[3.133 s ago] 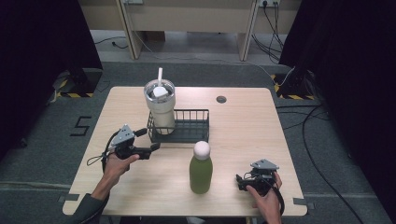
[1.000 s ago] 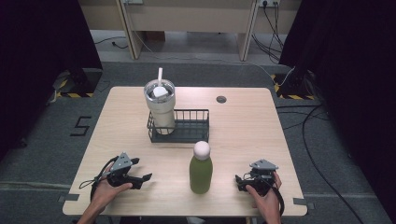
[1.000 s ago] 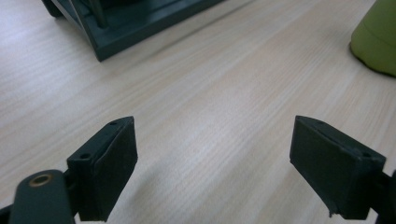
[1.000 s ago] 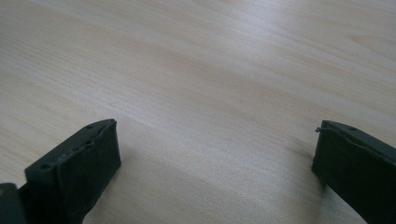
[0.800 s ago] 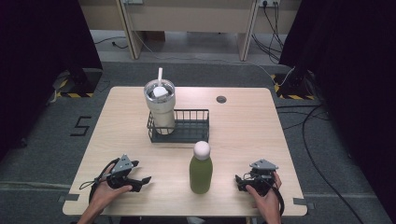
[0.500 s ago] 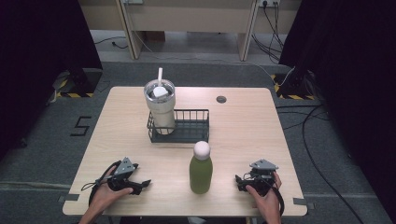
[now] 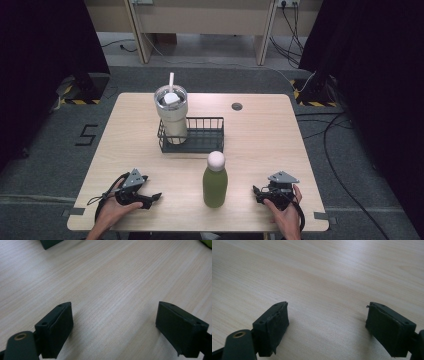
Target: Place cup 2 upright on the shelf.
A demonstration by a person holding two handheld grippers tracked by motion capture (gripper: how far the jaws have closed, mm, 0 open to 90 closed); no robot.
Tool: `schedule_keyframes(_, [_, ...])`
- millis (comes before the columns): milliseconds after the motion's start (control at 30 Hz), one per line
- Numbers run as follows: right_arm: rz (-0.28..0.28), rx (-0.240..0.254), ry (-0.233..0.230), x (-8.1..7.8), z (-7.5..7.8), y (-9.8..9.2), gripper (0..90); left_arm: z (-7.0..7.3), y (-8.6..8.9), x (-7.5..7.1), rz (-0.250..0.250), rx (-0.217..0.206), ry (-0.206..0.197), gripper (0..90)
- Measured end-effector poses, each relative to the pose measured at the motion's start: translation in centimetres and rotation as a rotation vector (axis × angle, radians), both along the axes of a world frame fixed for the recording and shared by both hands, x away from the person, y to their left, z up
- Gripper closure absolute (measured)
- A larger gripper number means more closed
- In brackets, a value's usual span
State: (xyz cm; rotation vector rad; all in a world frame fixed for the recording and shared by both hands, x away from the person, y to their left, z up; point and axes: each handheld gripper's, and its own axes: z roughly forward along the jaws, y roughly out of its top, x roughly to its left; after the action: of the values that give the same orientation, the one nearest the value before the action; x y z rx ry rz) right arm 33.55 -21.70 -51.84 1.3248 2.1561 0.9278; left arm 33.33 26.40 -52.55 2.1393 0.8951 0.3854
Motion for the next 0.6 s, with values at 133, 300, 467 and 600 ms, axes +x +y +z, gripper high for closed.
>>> schedule_keyframes(133, [0.019,-0.005,-0.026,-0.4,0.1,0.1,15.2,0.0,0.0,0.0,-0.003,-0.001,0.001,13.6])
schedule_keyframes(300, [0.031,0.024,-0.049,-1.0,0.4,0.3,15.3,0.0,0.1,0.0,-0.001,-0.001,-0.001,13.6])
schedule_keyframes(467, [0.057,0.05,-0.101,-1.9,1.2,0.3,15.3,0.0,0.1,0.0,-0.001,-0.002,-0.001,13.6])
schedule_keyframes(600, [0.08,0.072,-0.138,-2.6,1.7,0.5,15.4,0.0,0.1,0.0,-0.001,-0.001,-0.001,13.5])
